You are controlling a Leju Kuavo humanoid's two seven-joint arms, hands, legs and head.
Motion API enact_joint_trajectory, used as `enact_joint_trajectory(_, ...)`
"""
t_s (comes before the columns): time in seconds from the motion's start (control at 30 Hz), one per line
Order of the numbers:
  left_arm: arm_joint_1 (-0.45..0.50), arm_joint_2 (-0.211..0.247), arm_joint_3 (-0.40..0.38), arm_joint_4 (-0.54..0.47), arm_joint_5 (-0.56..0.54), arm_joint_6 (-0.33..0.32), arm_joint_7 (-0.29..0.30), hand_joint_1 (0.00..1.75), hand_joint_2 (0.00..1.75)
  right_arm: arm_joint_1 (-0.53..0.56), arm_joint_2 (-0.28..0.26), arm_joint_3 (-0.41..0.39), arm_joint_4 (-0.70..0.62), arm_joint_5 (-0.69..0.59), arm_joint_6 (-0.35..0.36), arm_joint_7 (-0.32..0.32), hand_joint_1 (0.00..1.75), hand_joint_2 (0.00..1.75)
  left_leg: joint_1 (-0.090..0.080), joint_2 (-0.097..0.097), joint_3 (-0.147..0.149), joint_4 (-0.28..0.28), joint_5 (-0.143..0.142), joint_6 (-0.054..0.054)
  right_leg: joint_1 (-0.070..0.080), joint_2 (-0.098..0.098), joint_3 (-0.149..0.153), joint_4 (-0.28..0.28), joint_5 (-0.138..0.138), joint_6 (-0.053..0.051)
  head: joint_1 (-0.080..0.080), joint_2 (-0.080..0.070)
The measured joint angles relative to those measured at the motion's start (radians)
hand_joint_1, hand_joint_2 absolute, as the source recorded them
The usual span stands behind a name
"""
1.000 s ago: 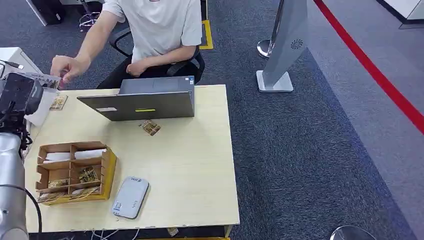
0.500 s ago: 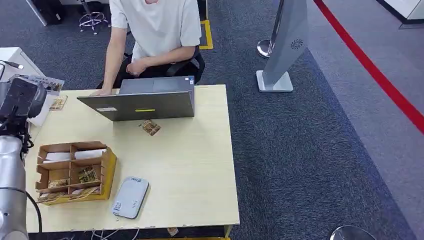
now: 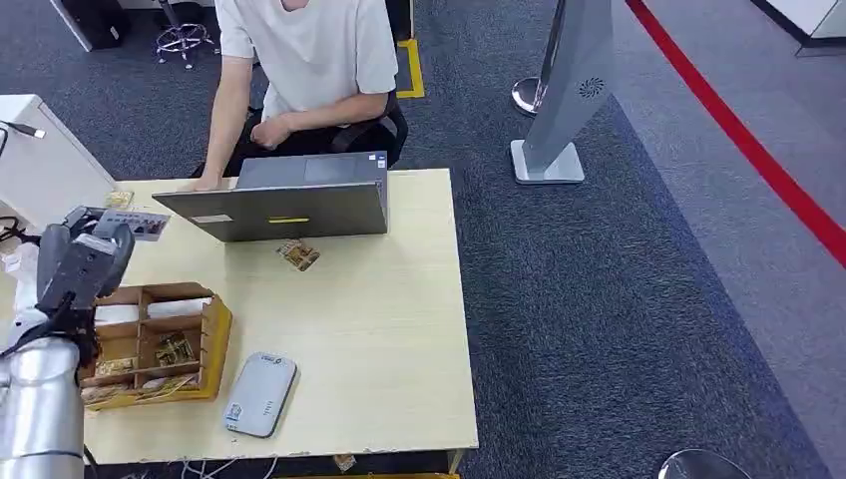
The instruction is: Pass the card to the sensor for recognition and then transmit it.
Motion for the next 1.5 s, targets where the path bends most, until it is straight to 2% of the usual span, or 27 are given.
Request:
enact_joint_trajectory(0.1,0.084,-0.018,-0.006,-0.086,-0.002,0.021,-0.011,1.75,1.75,0.002,0.0,-0.012,0.0,0.0,0.0,-0.003,0.0,1.75,0.0,0.0,0.0,0.0,0.0,0.0,0.0,0.0,0.0,0.0,0.0,0.0,0.0,0.0)
enact_joint_trajectory(0.23,0.137,-0.03,-0.011,-0.148,-0.01,0.027,-0.015,1.75,1.75,0.004,0.0,-0.018,0.0,0.0,0.0,-0.006,0.0,1.75,0.0,0.0,0.0,0.0,0.0,0.0,0.0,-0.001,0.0,0.0,0.0,0.0,0.0,0.0)
enact_joint_trajectory(0.53,0.173,-0.04,-0.022,-0.179,-0.029,0.024,-0.015,1.75,1.75,0.004,0.0,-0.03,0.0,0.001,0.002,-0.01,0.0,1.75,0.0,0.0,0.0,0.0,0.0,0.0,0.0,-0.001,0.0,0.0,0.0,0.0,0.0,0.0)
enact_joint_trajectory(0.73,0.231,-0.052,-0.057,-0.184,-0.075,0.025,-0.014,1.75,1.75,0.004,0.0,-0.042,0.0,0.001,0.0,-0.01,0.0,1.75,0.0,0.0,-0.001,0.0,0.0,0.0,0.0,0.0,0.0,0.0,0.0,0.0,0.0,0.0)
enact_joint_trajectory(0.87,0.278,-0.057,-0.085,-0.187,-0.126,0.051,0.008,1.75,1.75,0.005,0.0,-0.05,0.0,0.001,-0.006,-0.006,0.0,1.75,0.0,0.0,-0.001,0.0,0.0,0.0,0.0,-0.001,0.0,0.0,0.0,0.0,0.0,0.0)
enact_joint_trajectory(0.97,0.312,-0.053,-0.108,-0.187,-0.232,0.1,0.058,1.75,1.75,0.006,0.0,-0.061,0.0,0.001,-0.013,-0.003,0.0,1.75,0.0,0.0,-0.001,0.0,0.0,0.0,0.0,-0.001,0.0,0.0,0.0,0.0,0.0,0.0)
enact_joint_trajectory(1.07,0.334,-0.05,-0.122,-0.187,-0.282,0.124,0.082,1.75,1.75,0.008,0.0,-0.068,0.0,0.002,-0.014,-0.002,0.0,1.75,0.0,-0.001,-0.001,0.0,0.0,0.0,0.0,-0.001,0.0,0.0,0.0,0.0,0.0,0.0)
enact_joint_trajectory(1.2,0.354,-0.035,-0.151,-0.197,-0.409,0.183,0.134,1.75,1.75,0.011,0.0,-0.078,0.0,0.009,-0.014,-0.002,0.0,1.75,0.0,0.0,-0.001,0.0,0.0,0.0,0.0,-0.001,0.0,0.0,0.0,0.0,0.0,0.0)
enact_joint_trajectory(1.5,0.366,-0.028,-0.167,-0.205,-0.43,0.195,0.154,1.75,1.75,0.011,0.0,-0.088,0.0,0.019,-0.009,-0.006,0.0,1.75,0.0,-0.001,-0.001,0.0,0.0,0.0,0.0,-0.001,0.0,0.0,0.0,0.0,0.0,0.0)
